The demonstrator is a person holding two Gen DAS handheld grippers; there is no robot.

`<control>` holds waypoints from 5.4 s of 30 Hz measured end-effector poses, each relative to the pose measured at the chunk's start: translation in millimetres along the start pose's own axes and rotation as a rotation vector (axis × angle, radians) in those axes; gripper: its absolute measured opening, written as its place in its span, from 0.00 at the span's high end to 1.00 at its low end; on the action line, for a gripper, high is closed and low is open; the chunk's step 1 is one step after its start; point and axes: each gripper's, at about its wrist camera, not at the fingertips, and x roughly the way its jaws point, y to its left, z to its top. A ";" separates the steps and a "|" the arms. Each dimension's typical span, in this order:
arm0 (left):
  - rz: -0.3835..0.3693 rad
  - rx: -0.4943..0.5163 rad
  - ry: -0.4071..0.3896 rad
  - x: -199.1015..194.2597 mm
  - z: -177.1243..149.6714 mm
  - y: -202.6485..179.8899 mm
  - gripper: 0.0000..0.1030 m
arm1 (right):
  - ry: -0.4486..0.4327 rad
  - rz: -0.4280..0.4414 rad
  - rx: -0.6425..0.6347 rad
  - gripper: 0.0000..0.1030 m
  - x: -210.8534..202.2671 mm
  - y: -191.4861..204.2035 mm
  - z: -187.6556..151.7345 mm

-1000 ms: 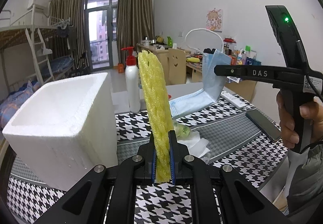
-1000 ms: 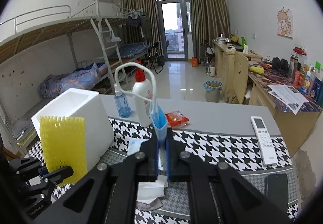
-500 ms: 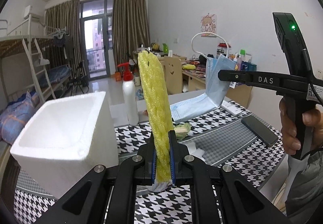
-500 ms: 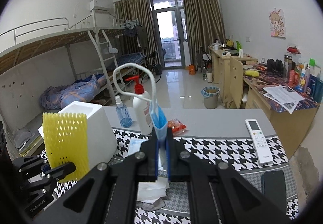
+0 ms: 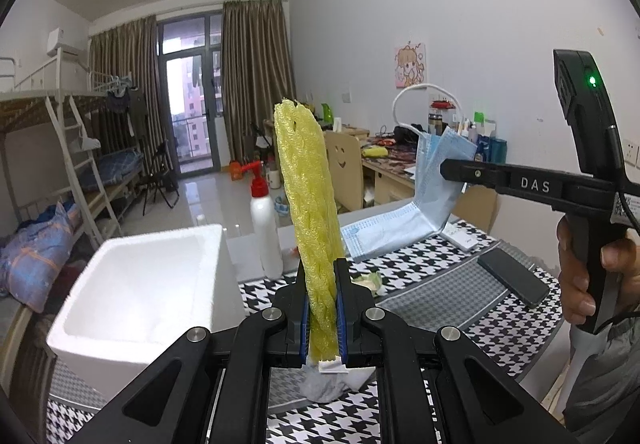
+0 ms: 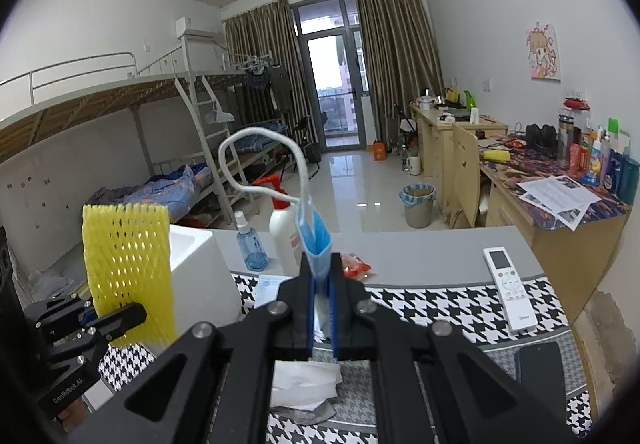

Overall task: Organize soft objects
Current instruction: 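Carry the yellow net and blue mask over the white foam box with both grippers, then lower the blue mask into the foam box and open the right gripper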

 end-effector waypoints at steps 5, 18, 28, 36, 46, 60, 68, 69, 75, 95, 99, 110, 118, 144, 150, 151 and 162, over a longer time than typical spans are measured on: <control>0.027 -0.002 -0.033 -7.0 8.2 8.0 0.89 | -0.018 0.015 0.003 0.92 -2.0 5.8 4.1; 0.052 -0.016 -0.092 -18.2 12.4 30.4 0.89 | -0.065 0.022 0.005 0.92 0.3 29.3 14.5; 0.083 -0.042 -0.101 -19.9 10.6 64.4 0.90 | -0.076 0.054 0.008 0.92 8.8 55.3 20.4; 0.113 -0.056 -0.101 -21.7 7.7 78.1 0.90 | -0.081 0.091 0.002 0.92 18.7 68.8 26.4; 0.175 -0.095 -0.099 -25.6 4.1 98.8 0.90 | -0.047 0.153 -0.028 0.92 42.1 86.7 27.0; 0.247 -0.121 -0.094 -35.8 -4.0 128.5 0.89 | 0.034 0.221 -0.097 0.92 71.4 125.9 26.5; 0.282 -0.133 -0.086 -38.5 -7.0 132.9 0.89 | 0.088 0.229 -0.153 0.92 91.8 152.6 22.7; 0.287 -0.134 -0.083 -38.9 -7.3 132.8 0.89 | 0.097 0.232 -0.162 0.92 95.2 155.4 21.9; 0.300 -0.143 -0.079 -38.1 -8.8 132.9 0.89 | 0.139 0.234 -0.210 0.92 107.0 167.0 16.6; 0.302 -0.173 -0.083 -40.0 -10.0 140.6 0.89 | 0.264 0.175 -0.314 0.58 144.3 186.3 -3.4; 0.300 -0.169 -0.081 -38.2 -10.2 139.1 0.89 | 0.236 0.165 -0.330 0.31 138.1 187.3 -5.0; 0.290 -0.178 -0.065 -32.8 -10.6 145.9 0.89 | 0.257 0.166 -0.358 0.21 130.8 183.2 -11.9; 0.240 -0.149 -0.073 -34.3 -8.4 140.9 0.89 | 0.281 0.142 -0.378 0.20 132.0 176.8 -14.6; 0.183 -0.127 -0.058 -24.2 -7.6 138.5 0.89 | 0.286 0.275 -0.213 0.20 107.8 137.3 -5.7; 0.147 -0.124 -0.043 -18.8 -7.2 137.6 0.89 | 0.280 0.264 -0.228 0.20 106.3 136.7 -8.4; 0.145 -0.125 -0.040 -17.6 -6.9 137.6 0.89 | 0.280 0.263 -0.230 0.20 105.5 136.6 -9.2; 0.101 -0.102 -0.014 -6.0 -4.1 133.9 0.89 | 0.288 0.250 -0.246 0.20 107.9 138.4 -10.0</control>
